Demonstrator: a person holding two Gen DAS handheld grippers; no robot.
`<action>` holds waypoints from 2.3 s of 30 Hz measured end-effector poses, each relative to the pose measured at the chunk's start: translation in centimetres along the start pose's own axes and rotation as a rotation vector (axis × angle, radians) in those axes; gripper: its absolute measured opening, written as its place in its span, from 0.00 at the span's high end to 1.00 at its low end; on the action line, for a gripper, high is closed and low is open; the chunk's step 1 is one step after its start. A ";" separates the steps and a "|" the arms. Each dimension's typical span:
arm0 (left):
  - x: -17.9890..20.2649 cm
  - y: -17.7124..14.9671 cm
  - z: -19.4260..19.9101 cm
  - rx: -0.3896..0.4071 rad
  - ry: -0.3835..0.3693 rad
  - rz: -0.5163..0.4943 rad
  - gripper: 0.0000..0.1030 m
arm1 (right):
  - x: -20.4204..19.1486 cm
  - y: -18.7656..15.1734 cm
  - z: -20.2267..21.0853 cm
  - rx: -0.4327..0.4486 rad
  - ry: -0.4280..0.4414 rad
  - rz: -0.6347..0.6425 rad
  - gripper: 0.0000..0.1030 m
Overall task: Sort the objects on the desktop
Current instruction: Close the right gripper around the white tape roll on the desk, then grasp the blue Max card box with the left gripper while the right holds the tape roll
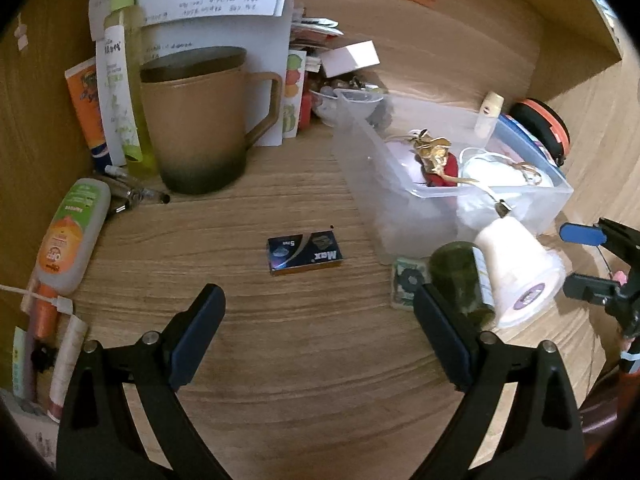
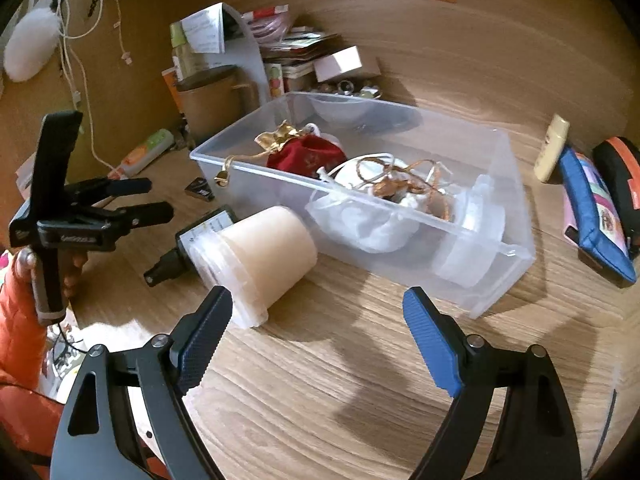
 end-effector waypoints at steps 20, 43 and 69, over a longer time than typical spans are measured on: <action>-0.1 -0.1 -2.2 -0.074 -0.022 0.018 0.07 | -3.8 1.7 -5.0 -0.106 0.138 0.201 0.17; -0.3 0.5 -2.3 -0.070 0.001 0.036 0.07 | -2.8 0.7 -3.3 -0.052 0.149 0.131 0.38; -1.4 2.4 -4.9 -0.120 0.108 0.047 0.24 | 2.8 -3.2 -0.9 -0.012 -0.026 -0.031 0.30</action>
Point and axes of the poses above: each gripper's, at about its wrist camera, not at the fingertips, and z roughly against the way its jaws point, x to its right, y to its top, the point moved 7 cm from there along -z, roughly the way its jaws point, and after that the axes turned 3 degrees about -z, right-handed, at the moved point
